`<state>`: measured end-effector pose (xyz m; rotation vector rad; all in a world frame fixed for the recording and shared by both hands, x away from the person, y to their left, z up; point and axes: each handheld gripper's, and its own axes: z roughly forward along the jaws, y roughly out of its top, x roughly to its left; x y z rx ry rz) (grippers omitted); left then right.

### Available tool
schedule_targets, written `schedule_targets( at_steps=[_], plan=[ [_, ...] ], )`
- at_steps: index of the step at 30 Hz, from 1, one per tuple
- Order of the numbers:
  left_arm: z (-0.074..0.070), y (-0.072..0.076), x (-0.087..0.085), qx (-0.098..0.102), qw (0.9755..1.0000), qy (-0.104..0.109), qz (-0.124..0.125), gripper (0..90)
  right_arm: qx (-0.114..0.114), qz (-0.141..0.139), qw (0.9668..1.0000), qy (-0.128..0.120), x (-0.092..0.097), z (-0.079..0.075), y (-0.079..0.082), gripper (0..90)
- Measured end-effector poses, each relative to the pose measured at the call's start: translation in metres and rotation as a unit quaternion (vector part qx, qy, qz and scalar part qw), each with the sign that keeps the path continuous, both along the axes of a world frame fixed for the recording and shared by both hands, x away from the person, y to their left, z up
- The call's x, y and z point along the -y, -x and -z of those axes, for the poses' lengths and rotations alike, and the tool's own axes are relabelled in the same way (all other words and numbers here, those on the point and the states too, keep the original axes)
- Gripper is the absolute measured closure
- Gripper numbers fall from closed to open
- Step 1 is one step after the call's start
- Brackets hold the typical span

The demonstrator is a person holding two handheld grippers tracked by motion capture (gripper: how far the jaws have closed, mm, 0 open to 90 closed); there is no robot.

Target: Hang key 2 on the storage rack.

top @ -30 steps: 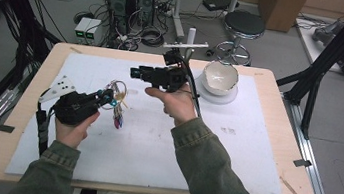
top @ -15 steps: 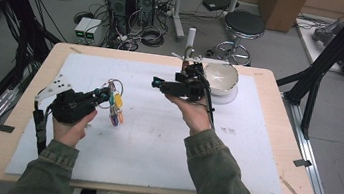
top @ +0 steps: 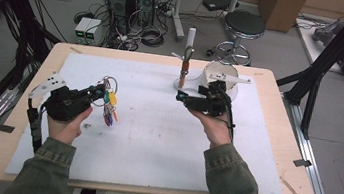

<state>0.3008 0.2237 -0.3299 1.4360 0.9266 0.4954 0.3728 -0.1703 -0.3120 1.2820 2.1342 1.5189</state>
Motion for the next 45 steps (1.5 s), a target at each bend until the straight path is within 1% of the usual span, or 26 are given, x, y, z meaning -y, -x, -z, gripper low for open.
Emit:
schedule_targets(
  at_steps=[1,5,7,8,9,11,13,14,19,24,28,31,34,38,45],
  plan=[
    [-0.001,-0.001,0.0,0.0,1.0,0.0,-0.003,86.7,-0.002,0.003,1.0,-0.001,0.003,0.002,0.001,10.2],
    [-0.009,-0.009,0.0,0.003,1.0,-0.003,-0.003,86.8,0.008,0.009,0.9999,0.0,0.014,0.007,0.004,10.2],
    [-0.013,-0.012,0.001,0.007,1.0,-0.007,-0.001,86.7,0.013,0.017,0.9998,0.003,0.018,0.008,0.007,10.2],
    [-0.016,-0.015,0.001,0.01,0.9999,-0.013,-0.001,86.8,0.018,0.019,0.9996,0.009,0.019,0.009,0.008,10.2],
    [-0.018,-0.017,0.002,0.01,0.9999,-0.014,0.0,86.8,0.017,0.019,0.9996,0.01,0.021,0.009,0.009,10.1],
    [-0.022,-0.021,0.004,0.012,0.9998,-0.018,0.002,86.8,0.02,0.021,0.9995,0.014,0.025,0.012,0.011,7.6],
    [-0.026,-0.025,0.005,0.012,0.9997,-0.02,0.002,86.8,0.024,0.028,0.9992,0.018,0.029,0.015,0.012,2.6],
    [-0.028,-0.027,0.006,0.012,0.9997,-0.022,0.001,86.8,0.024,0.03,0.9991,0.02,0.031,0.016,0.013,2.5],
    [-0.034,-0.037,0.008,0.011,0.9997,-0.022,0.003,86.8,0.022,0.035,0.999,0.014,0.044,0.025,0.014,2.5],
    [-0.04,-0.047,0.013,0.01,0.9996,-0.027,0.006,86.8,0.023,0.044,0.9987,0.008,0.055,0.031,0.018,2.4],
    [-0.044,-0.054,0.019,0.011,0.9994,-0.032,0.009,86.8,0.028,0.06,0.9977,0.012,0.064,0.036,0.022,1.5],
    [-0.05,-0.06,0.024,0.015,0.9992,-0.035,0.01,86.8,0.038,0.068,0.9968,0.016,0.072,0.04,0.024,1.0],
    [-0.056,-0.065,0.03,0.017,0.9989,-0.042,0.013,86.8,0.037,0.075,0.9964,0.013,0.078,0.043,0.026,1.0],
    [-0.063,-0.073,0.036,0.021,0.9985,-0.049,0.015,86.8,0.036,0.083,0.9958,0.015,0.086,0.049,0.029,1.0],
    [-0.072,-0.089,0.045,0.017,0.9979,-0.06,0.018,86.8,0.032,0.09,0.9953,0.017,0.097,0.059,0.036,1.0]
  ],
)
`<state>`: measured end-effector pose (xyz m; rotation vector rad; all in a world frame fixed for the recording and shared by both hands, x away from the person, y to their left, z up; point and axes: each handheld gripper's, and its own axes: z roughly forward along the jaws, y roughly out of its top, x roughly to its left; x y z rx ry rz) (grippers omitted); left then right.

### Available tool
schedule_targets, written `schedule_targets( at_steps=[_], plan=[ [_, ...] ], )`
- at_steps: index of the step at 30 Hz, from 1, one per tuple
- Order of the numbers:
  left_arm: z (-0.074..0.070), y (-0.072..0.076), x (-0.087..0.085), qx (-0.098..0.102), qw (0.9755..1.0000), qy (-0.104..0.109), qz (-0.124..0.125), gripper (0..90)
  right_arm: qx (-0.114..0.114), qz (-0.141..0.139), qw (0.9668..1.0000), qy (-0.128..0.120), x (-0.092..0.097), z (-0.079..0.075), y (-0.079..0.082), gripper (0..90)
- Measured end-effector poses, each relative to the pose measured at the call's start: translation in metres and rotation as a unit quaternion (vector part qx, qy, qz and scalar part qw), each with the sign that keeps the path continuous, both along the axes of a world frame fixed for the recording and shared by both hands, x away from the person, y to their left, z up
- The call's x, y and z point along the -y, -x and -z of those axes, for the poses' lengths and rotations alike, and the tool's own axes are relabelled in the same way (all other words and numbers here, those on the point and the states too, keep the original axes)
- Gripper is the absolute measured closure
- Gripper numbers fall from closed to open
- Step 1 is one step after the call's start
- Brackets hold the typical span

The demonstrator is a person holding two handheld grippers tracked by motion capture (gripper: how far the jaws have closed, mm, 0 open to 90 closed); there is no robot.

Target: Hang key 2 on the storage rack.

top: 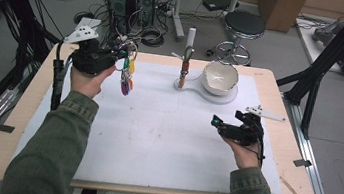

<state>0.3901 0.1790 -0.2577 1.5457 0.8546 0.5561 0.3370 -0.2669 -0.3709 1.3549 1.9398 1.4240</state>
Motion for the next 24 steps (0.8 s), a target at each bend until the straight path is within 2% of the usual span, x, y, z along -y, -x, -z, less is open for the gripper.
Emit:
schedule_targets(
  at_steps=[5,8,16,21,24],
  plan=[
    [-0.003,-0.01,0.006,-0.005,1.0,0.006,0.004,86.8,-0.001,0.009,1.0,-0.004,0.006,0.004,0.004,1.0],
    [-0.003,-0.017,0.011,-0.009,0.9999,0.002,0.003,86.8,0.001,0.011,0.9999,-0.005,0.009,0.006,0.006,1.0],
    [-0.004,-0.039,0.023,-0.019,0.9998,0.006,0.005,86.8,-0.01,0.02,0.9997,-0.013,0.014,0.011,0.009,1.0],
    [-0.006,-0.049,0.031,-0.017,0.9998,0.009,0.01,86.8,-0.009,0.023,0.9996,-0.012,0.014,0.011,0.012,1.0],
    [-0.006,-0.056,0.036,-0.021,0.9997,0.003,0.011,86.8,-0.004,0.022,0.9997,-0.012,0.016,0.012,0.014,1.0]
  ],
)
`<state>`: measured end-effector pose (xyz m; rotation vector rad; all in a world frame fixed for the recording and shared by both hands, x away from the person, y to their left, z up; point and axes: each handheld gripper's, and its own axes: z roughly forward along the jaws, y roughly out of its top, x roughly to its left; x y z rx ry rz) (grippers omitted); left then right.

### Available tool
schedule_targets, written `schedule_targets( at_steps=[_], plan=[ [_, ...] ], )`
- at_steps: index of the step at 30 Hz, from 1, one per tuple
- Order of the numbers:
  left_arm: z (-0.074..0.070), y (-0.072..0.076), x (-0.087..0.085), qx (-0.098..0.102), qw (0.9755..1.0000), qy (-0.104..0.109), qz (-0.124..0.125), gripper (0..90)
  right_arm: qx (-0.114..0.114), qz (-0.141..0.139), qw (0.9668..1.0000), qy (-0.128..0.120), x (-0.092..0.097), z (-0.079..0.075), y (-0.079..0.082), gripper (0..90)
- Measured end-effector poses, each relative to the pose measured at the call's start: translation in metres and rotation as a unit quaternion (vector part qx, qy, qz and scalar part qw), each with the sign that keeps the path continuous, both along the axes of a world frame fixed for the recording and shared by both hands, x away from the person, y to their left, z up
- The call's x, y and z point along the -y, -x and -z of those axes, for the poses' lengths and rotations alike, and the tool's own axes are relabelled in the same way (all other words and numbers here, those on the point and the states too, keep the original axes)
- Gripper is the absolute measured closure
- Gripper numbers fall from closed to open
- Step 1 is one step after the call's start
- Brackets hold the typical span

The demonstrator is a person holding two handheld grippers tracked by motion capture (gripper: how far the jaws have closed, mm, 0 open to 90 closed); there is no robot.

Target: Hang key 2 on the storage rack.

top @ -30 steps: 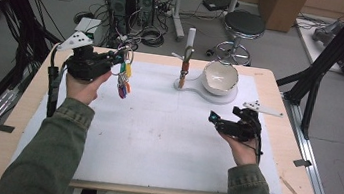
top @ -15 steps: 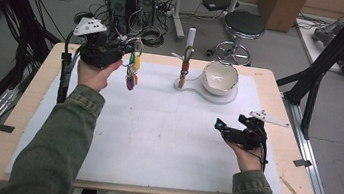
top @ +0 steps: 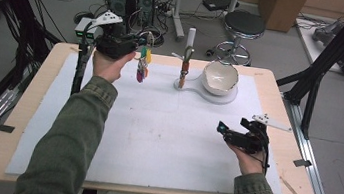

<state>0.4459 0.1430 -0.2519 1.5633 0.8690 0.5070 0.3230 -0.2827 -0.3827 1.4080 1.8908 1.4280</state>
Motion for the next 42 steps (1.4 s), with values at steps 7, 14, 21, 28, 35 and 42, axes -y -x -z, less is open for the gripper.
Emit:
schedule_targets(
  at_steps=[7,14,21,28,35,42],
  plan=[
    [0.001,-0.016,0.012,-0.008,1.0,0.003,-0.003,86.8,0.0,0.008,1.0,0.0,0.006,0.001,0.007,1.1],
    [0.0,-0.031,0.024,-0.009,0.9999,0.0,-0.008,86.8,0.009,0.03,0.9995,0.002,0.018,0.003,0.015,1.1],
    [0.006,-0.047,0.04,-0.018,0.9997,-0.013,-0.01,86.8,0.016,0.035,0.9991,0.015,0.022,0.008,0.019,1.0],
    [0.016,-0.064,0.054,-0.036,0.9991,-0.019,-0.014,86.8,0.025,0.044,0.9985,0.02,0.025,0.007,0.021,1.1],
    [0.028,-0.076,0.052,-0.051,0.9984,-0.013,-0.018,86.8,0.031,0.051,0.9981,0.014,0.03,0.006,0.022,1.1],
    [0.032,-0.079,0.053,-0.055,0.9983,-0.013,-0.015,86.8,0.031,0.055,0.9979,0.016,0.031,0.006,0.022,1.1]
  ],
)
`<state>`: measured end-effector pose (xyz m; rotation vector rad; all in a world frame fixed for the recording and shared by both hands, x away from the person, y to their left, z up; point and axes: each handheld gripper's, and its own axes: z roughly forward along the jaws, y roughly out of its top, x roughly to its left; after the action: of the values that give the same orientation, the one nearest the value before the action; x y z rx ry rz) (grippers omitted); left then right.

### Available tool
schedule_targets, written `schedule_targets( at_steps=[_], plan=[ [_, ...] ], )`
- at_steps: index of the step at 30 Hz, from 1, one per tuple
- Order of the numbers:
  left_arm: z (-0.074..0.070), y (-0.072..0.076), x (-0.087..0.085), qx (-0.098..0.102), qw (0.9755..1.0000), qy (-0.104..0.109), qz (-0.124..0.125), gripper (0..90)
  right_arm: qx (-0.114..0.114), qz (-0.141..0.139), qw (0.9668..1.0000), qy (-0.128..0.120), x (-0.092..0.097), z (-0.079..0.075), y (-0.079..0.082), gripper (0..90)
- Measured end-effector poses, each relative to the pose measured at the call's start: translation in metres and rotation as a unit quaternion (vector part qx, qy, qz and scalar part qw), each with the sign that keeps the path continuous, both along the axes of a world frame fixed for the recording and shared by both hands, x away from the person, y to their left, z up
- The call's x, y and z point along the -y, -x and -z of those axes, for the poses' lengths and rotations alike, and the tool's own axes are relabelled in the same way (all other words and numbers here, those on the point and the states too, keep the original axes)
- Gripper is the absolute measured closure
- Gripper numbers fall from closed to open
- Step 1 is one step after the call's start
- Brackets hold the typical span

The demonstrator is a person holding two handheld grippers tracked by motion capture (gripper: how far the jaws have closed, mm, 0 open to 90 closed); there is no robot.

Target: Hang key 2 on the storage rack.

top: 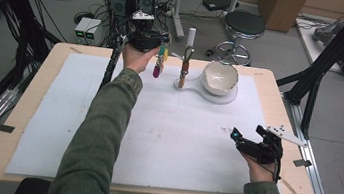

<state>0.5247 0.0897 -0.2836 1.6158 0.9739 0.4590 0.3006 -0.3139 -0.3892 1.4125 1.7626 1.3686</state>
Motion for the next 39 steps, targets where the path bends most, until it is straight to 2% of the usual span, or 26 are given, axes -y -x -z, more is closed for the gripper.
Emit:
schedule_targets(
  at_steps=[10,16,34,39],
  plan=[
    [0.005,0.003,0.016,-0.003,0.9997,-0.006,0.021,86.8,-0.002,0.001,1.0,-0.002,0.001,0.001,0.0,1.1],
    [0.008,0.003,0.024,-0.007,0.9997,-0.005,0.024,86.8,-0.003,0.002,1.0,-0.004,0.001,0.001,0.0,1.1],
    [0.021,0.005,0.042,-0.022,0.9982,-0.037,0.041,86.7,-0.007,0.001,0.9999,-0.008,0.001,0.002,-0.001,1.1],
    [0.023,0.004,0.044,-0.027,0.9983,-0.034,0.039,86.7,-0.007,0.002,0.9999,-0.009,0.002,0.002,-0.001,1.0]
  ],
)
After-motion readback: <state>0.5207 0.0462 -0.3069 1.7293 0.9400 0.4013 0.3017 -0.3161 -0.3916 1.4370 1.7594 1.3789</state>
